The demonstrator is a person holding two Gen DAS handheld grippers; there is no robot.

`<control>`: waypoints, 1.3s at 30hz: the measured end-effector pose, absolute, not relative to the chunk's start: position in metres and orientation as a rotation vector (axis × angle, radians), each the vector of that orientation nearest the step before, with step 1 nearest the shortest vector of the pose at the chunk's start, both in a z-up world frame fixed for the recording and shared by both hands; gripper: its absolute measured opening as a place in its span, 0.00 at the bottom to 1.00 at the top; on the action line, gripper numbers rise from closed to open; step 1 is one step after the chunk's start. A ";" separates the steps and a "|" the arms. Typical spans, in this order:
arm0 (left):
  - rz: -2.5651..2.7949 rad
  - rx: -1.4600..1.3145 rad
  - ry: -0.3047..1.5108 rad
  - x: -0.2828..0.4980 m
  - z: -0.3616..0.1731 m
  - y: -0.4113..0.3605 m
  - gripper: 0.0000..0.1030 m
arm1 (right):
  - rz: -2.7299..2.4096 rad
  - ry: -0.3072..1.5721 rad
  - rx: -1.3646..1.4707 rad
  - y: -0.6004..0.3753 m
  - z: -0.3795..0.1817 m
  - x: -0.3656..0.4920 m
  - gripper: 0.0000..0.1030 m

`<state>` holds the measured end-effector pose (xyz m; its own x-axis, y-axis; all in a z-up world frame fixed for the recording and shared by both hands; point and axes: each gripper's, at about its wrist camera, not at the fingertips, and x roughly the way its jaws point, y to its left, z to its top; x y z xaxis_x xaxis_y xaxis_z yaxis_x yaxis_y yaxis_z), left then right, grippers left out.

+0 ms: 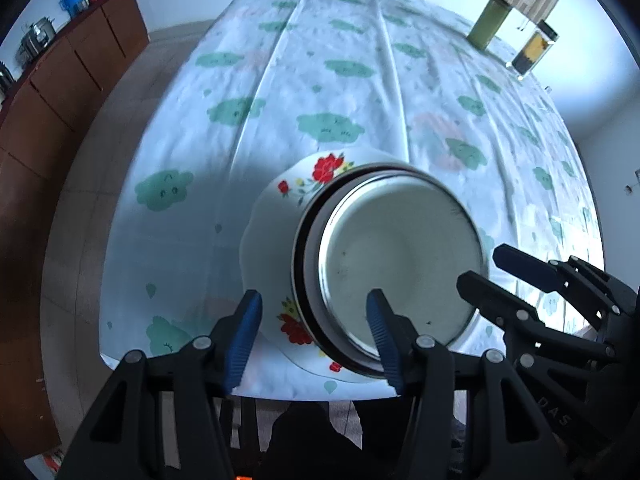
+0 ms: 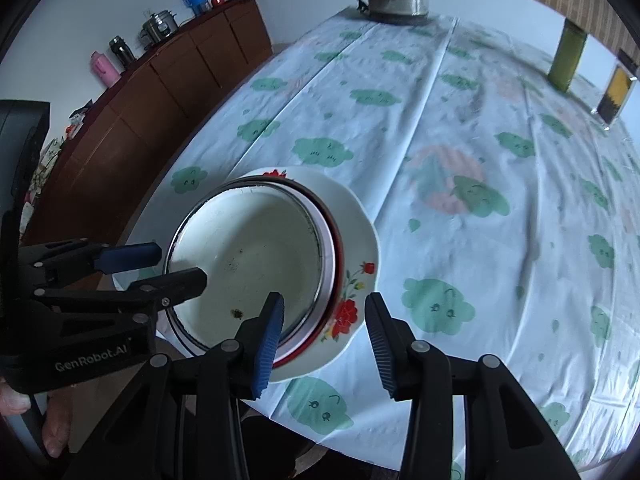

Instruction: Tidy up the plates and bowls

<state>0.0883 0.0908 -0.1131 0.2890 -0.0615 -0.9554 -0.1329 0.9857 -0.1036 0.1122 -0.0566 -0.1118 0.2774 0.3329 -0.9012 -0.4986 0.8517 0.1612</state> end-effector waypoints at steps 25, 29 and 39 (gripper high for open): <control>-0.037 -0.035 0.719 0.021 -0.003 0.071 0.87 | 0.344 0.508 -0.105 -0.114 0.008 0.012 0.66; -0.041 -0.040 0.709 0.021 0.000 0.072 0.87 | 0.333 0.496 -0.091 -0.118 0.012 0.009 0.66; -0.039 -0.036 0.704 0.021 0.002 0.071 0.87 | 0.326 0.501 -0.068 -0.122 0.011 0.012 0.67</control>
